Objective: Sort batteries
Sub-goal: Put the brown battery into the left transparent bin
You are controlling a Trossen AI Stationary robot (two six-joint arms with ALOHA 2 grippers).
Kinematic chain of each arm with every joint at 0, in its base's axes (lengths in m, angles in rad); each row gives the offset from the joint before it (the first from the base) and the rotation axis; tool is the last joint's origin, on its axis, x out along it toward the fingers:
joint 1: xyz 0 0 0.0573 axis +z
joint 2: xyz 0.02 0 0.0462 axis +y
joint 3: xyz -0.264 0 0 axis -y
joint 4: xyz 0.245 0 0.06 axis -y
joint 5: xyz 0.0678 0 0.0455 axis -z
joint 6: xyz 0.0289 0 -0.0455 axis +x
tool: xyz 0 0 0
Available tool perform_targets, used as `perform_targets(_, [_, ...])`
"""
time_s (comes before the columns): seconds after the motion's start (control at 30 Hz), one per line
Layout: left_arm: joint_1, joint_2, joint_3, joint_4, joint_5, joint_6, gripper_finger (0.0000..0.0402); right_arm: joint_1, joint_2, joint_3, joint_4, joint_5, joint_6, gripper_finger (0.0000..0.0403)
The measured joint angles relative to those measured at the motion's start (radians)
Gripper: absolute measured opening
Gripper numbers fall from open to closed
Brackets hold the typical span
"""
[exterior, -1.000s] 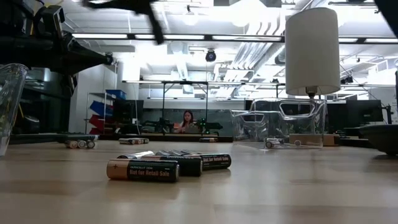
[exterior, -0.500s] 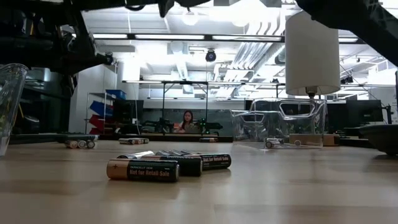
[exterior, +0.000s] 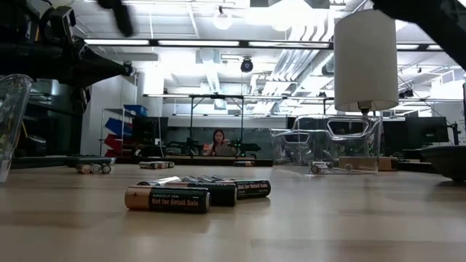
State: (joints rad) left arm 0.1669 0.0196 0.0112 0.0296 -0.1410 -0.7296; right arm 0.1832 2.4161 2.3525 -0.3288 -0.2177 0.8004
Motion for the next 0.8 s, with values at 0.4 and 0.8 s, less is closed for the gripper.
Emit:
perform_targets(0.4, [0.000, 0.000, 0.000, 0.000, 0.000, 0.000, 0.0000, 0.061, -0.088, -0.052, -0.973, 0.255, -0.120, 0.0224])
perform_targets(0.8, [0.000, 0.000, 0.000, 0.000, 0.000, 0.000, 0.0000, 0.162, -0.088, -0.248, -0.932, 0.195, -0.399, 0.0224])
